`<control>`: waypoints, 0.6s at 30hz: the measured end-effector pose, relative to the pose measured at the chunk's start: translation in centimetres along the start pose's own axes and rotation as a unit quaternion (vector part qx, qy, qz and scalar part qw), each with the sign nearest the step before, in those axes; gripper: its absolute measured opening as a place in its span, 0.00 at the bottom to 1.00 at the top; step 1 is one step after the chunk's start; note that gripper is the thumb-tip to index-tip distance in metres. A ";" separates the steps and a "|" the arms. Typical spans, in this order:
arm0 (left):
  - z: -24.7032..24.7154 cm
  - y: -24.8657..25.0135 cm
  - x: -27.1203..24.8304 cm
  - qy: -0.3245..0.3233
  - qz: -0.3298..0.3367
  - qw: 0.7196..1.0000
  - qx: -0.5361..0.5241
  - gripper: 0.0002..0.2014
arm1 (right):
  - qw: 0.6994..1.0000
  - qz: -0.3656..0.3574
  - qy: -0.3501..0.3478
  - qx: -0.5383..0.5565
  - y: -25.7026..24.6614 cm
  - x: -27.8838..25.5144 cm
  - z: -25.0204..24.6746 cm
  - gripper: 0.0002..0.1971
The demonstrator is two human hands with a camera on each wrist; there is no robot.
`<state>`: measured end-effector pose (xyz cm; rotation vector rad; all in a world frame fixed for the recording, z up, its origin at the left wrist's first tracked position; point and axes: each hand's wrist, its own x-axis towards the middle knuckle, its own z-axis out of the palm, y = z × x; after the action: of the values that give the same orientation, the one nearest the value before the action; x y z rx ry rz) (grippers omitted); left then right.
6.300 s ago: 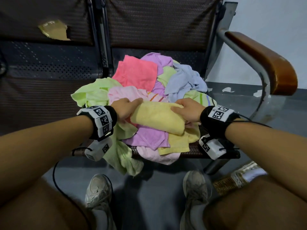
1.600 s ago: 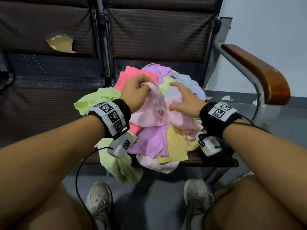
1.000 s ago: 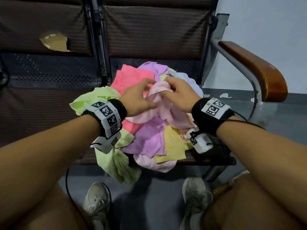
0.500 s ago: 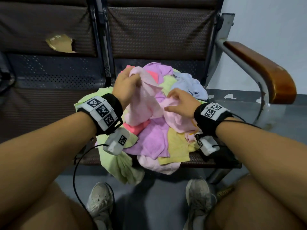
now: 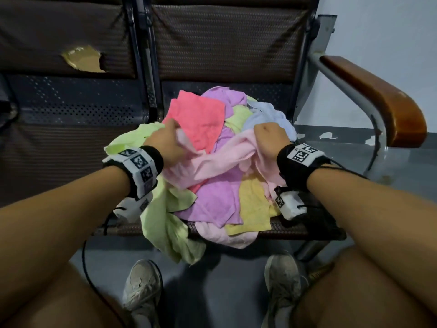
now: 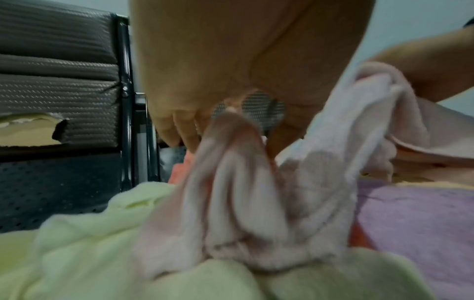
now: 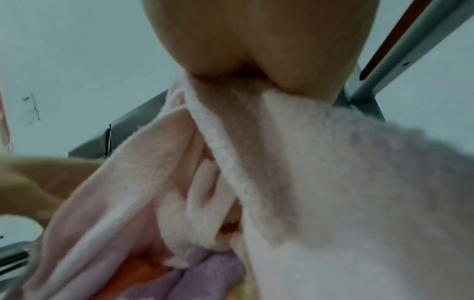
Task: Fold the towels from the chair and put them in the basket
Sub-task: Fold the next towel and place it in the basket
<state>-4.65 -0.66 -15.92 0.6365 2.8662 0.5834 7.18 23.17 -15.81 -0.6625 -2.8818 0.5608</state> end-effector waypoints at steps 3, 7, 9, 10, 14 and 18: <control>1.8 0.7 -0.6 -0.070 0.103 0.990 0.061 0.40 | 0.983 0.015 0.021 0.182 -0.7 -0.3 -0.9 0.18; 3.3 2.8 -1.1 -0.158 0.169 0.968 0.093 0.20 | 0.956 -0.015 0.013 0.292 -1.9 -1.1 -0.7 0.21; 3.3 3.1 -1.0 -0.108 0.190 0.969 0.119 0.15 | 0.959 0.004 0.050 0.278 -1.4 -0.8 -0.4 0.19; 3.1 3.2 -0.8 -0.070 0.198 0.973 0.099 0.14 | 0.963 0.018 0.076 0.259 -0.8 -0.5 -0.4 0.16; 2.1 3.8 -0.5 0.065 0.190 0.978 -0.059 0.13 | 0.983 0.025 0.080 0.162 1.2 -0.2 -0.3 0.12; 1.7 5.4 -0.8 0.061 0.159 0.967 -0.190 0.11 | 0.976 -0.142 0.017 0.163 -0.4 -1.8 0.2 0.26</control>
<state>-1.46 4.10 -15.26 1.0248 2.6543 1.2216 8.57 22.00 -15.93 -0.2061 -2.6902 0.9348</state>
